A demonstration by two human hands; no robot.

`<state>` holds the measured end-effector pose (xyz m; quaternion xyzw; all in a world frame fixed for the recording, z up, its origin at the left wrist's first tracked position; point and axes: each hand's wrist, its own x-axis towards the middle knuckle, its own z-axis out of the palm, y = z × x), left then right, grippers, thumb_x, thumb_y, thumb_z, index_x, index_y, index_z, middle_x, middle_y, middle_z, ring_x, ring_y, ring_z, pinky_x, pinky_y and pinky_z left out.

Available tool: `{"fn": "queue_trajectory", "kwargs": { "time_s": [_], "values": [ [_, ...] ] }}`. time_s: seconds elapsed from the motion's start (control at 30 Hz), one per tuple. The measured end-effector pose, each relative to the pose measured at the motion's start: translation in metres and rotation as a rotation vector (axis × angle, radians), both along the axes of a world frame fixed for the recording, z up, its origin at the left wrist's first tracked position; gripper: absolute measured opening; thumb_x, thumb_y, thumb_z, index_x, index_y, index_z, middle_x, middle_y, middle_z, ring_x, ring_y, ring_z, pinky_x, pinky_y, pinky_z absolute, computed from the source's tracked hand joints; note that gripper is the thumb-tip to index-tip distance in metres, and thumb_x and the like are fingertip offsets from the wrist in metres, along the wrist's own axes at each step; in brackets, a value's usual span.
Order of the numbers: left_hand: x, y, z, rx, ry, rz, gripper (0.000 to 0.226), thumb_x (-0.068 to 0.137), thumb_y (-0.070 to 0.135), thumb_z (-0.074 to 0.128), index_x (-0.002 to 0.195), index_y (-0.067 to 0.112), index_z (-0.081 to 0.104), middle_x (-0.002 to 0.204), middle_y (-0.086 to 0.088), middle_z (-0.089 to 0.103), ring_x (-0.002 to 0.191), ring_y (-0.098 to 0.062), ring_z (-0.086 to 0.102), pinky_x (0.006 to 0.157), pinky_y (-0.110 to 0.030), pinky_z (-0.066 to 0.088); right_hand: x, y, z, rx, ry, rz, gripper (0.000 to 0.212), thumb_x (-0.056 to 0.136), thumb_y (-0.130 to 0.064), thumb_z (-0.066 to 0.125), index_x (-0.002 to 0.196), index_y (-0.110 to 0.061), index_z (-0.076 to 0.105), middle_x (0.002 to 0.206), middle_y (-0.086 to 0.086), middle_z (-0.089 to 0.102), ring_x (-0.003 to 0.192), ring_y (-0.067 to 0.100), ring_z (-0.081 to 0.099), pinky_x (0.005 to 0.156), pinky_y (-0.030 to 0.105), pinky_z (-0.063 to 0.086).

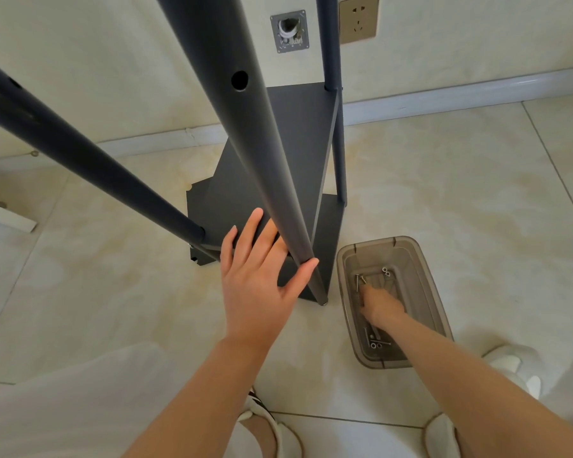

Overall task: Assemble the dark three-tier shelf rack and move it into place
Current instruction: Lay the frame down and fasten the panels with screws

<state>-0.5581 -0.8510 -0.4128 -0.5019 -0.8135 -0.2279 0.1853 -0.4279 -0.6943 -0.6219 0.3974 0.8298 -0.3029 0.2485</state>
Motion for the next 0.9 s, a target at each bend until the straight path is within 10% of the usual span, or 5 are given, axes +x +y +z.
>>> {"fn": "queue_trajectory", "kwargs": {
  "time_s": [0.47, 0.8, 0.9],
  "values": [
    [0.001, 0.001, 0.001, -0.012, 0.005, 0.022, 0.049, 0.095, 0.051, 0.055, 0.124, 0.014, 0.07, 0.133, -0.004, 0.066, 0.132, -0.031, 0.054, 0.114, -0.055, 0.036, 0.013, -0.007, 0.017, 0.138, 0.024, 0.086, 0.021, 0.096, -0.005, 0.051, 0.113, -0.013, 0.06, 0.1, 0.007, 0.065, 0.086, 0.024, 0.065, 0.069, 0.032, 0.052],
    [0.005, 0.001, 0.002, 0.001, -0.036, 0.051, 0.05, 0.096, 0.053, 0.053, 0.122, 0.015, 0.071, 0.132, -0.005, 0.067, 0.133, -0.028, 0.055, 0.114, -0.056, 0.037, -0.005, -0.019, 0.102, 0.012, 0.737, -0.616, 0.014, 0.101, -0.019, 0.054, 0.11, -0.022, 0.064, 0.1, -0.004, 0.067, 0.079, 0.0, 0.059, 0.068, 0.007, 0.043],
    [0.009, 0.001, 0.004, 0.002, -0.078, 0.058, 0.047, 0.095, 0.05, 0.058, 0.123, 0.014, 0.071, 0.136, -0.005, 0.064, 0.136, -0.026, 0.052, 0.118, -0.051, 0.032, -0.007, -0.031, 0.148, 0.021, 0.894, -0.639, 0.018, 0.1, -0.018, 0.056, 0.114, -0.021, 0.067, 0.101, -0.007, 0.069, 0.084, 0.004, 0.063, 0.081, 0.017, 0.051]
  ]
}}
